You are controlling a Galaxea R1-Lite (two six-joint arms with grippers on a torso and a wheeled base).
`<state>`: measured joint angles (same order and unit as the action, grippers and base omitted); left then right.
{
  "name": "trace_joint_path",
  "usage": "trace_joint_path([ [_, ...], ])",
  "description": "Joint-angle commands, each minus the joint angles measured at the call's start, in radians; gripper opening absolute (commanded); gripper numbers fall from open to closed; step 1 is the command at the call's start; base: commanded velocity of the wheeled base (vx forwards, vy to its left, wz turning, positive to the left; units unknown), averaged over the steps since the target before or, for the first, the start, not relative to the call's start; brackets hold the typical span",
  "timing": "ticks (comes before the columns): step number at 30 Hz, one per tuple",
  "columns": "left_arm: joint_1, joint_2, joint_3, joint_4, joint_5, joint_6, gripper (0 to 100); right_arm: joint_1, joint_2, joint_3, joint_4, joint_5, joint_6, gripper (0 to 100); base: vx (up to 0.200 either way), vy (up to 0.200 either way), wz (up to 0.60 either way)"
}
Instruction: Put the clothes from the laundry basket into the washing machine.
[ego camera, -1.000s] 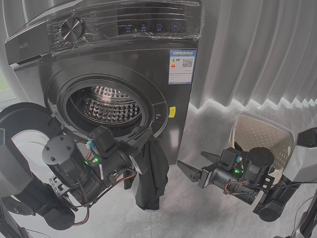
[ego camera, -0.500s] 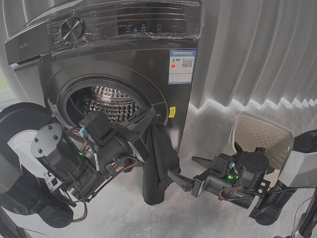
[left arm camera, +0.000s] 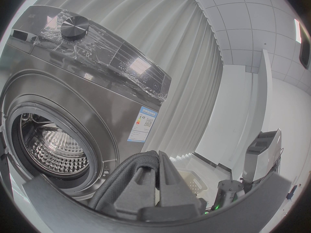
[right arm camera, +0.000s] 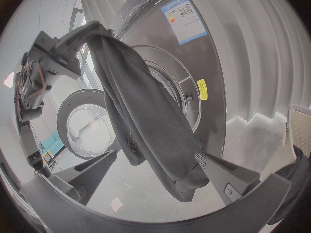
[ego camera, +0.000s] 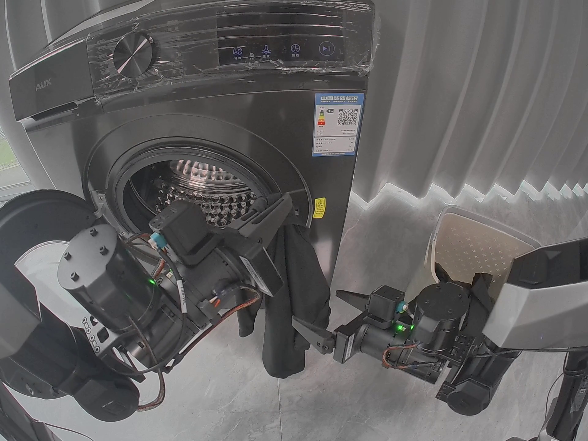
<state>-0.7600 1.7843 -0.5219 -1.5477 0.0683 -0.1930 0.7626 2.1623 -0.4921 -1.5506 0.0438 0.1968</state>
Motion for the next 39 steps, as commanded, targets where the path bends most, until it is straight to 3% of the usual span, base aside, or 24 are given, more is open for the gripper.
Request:
trace_joint_path([
  [1, -0.001, -0.006, -0.010, 0.000, 0.001, 0.000, 0, -0.009, 0.109, -0.103, 0.000, -0.001, 0.000, 100, 0.000, 0.000, 0.00],
  [21, -0.004, -0.039, -0.041, 0.001, 0.001, 0.001, 0, -0.042, 0.309, -0.243, 0.007, 0.027, 0.003, 100, 0.000, 0.000, 0.00],
  [29, -0.012, -0.039, -0.043, 0.000, -0.001, 0.000, 0, -0.042, 0.361, -0.345, 0.012, 0.021, 0.006, 100, 0.000, 0.000, 0.00],
  [39, -0.027, -0.042, -0.049, 0.000, -0.004, -0.002, 0, -0.060, 0.402, -0.399, 0.007, 0.018, 0.007, 100, 0.000, 0.000, 0.00],
])
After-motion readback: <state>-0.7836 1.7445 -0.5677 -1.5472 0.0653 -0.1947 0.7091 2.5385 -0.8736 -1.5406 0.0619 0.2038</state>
